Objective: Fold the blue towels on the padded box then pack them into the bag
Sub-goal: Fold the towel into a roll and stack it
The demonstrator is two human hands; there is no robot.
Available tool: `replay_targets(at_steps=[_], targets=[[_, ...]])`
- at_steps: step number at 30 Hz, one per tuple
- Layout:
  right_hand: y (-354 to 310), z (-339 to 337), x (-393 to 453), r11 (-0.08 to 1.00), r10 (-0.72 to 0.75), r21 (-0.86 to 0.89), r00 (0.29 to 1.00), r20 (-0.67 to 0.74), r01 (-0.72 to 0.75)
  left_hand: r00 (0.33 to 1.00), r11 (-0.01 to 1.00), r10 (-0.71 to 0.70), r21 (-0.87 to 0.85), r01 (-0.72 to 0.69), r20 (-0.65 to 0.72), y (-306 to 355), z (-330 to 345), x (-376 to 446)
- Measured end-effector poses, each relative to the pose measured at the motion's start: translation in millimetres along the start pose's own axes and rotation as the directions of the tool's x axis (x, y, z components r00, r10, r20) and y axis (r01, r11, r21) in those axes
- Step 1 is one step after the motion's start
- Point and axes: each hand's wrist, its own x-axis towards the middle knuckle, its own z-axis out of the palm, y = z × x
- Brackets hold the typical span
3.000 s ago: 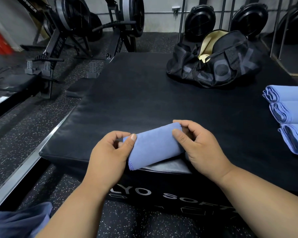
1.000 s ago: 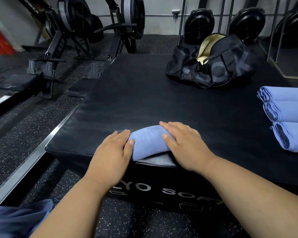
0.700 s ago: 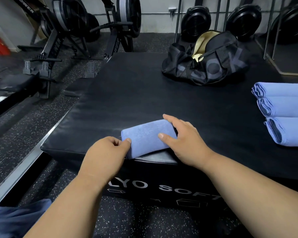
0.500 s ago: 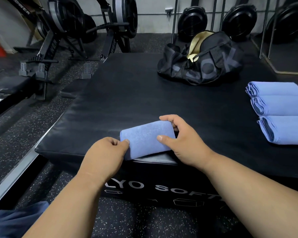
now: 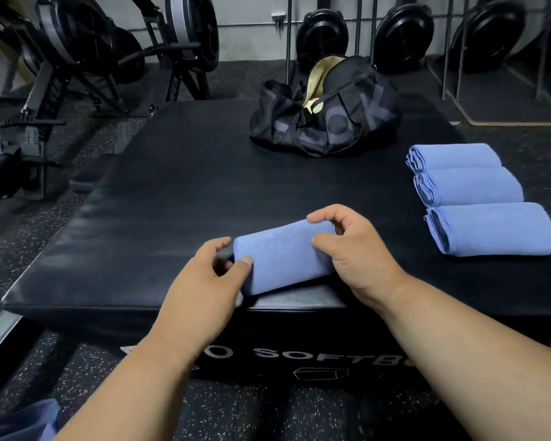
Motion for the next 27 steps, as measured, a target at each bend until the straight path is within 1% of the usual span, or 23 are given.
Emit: replay_targets(at_steps=[3,6,11,16,18,20,22,24,27], targets=[[2.3,-19.0,5.0,0.995,-0.015,-0.096,0.997,-0.08,0.007,0.997,0.997,0.066,0.026,-0.068,0.05,7.5,20.2,-1.7],[6.4,-34.4,8.1,0.982,-0.032,-0.189,0.993,-0.115,0.01,0.984,0.992,0.126,0.005,-0.127,0.124,16.3,38.1,-4.6],[16.1,-56.7,12.3,0.952,-0.123,-0.295,0.983,-0.135,0.079,0.979,0.986,0.164,0.008,-0.166,0.119,32.1,59.3,-4.5],[20.4,-78.1,11.5,0.912,-0.19,-0.392,0.971,-0.145,0.12,0.971,0.982,0.189,-0.008,-0.19,0.15,50.4,83.4,-7.0],[23.6,-85.6,10.8,0.845,-0.256,-0.512,0.957,-0.137,0.153,0.968,0.977,0.208,0.011,-0.212,0.14,57.9,96.8,-5.5],[23.7,-90.6,9.3,0.731,-0.351,-0.651,0.931,-0.098,0.207,0.967,0.974,0.217,0.034,-0.223,0.137,66.8,109.0,-2.0],[22.9,-94.8,7.2,0.641,-0.398,-0.731,0.916,-0.056,0.234,0.966,0.972,0.221,0.057,-0.23,0.134,76.2,119.9,4.3],[23.2,-99.7,5.2,0.597,-0.366,-0.77,0.931,-0.013,0.224,0.966,0.97,0.223,0.071,-0.233,0.135,85.8,129.6,14.5],[26.3,-106.3,4.2,0.559,-0.247,-0.806,0.967,0.062,0.194,0.962,0.962,0.242,0.096,-0.255,0.131,101.7,140.7,30.5]])
